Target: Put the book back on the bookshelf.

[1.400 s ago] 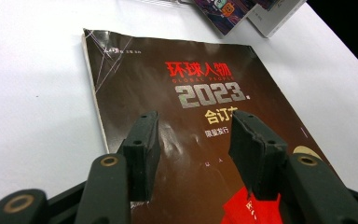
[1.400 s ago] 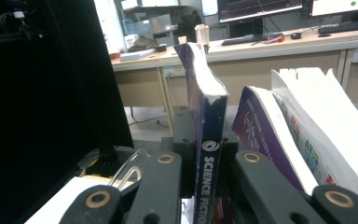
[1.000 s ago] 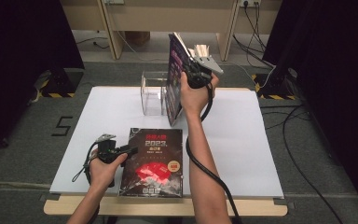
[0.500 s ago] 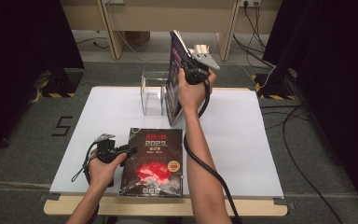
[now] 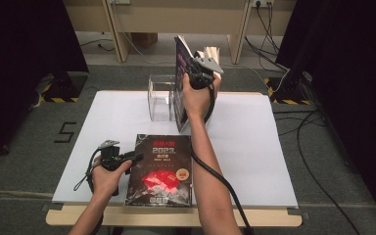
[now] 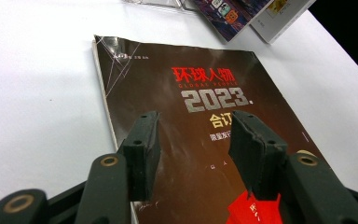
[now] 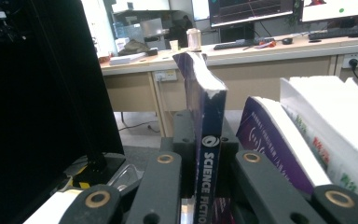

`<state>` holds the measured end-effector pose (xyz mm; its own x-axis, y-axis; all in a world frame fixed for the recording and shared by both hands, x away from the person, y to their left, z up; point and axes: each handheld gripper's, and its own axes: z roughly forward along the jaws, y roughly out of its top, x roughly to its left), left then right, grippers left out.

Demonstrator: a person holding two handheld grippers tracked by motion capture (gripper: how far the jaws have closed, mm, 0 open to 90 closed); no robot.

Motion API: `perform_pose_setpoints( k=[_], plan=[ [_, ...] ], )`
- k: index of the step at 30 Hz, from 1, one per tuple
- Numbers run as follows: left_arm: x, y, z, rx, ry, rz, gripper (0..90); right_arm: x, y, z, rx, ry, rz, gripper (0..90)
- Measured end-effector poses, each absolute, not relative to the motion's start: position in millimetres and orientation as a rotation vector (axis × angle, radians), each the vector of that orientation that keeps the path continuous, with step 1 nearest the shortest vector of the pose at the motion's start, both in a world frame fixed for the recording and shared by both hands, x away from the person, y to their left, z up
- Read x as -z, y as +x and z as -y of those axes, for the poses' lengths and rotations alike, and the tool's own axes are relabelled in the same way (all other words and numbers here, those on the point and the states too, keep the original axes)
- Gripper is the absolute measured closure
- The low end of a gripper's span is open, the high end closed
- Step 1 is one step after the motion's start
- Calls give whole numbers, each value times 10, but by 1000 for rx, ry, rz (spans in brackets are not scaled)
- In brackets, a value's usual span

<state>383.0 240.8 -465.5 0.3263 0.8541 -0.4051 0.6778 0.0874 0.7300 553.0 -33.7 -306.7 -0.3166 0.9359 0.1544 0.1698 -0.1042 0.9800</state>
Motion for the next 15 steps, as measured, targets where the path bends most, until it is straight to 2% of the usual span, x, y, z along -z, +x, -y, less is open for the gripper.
perform_pose_setpoints(
  k=[15],
  plan=[
    [4648, 3827, -2424, -234, 1644, -1409, 517, 3250, 5505, 268, -1473, 1240, -1513, 843]
  ],
)
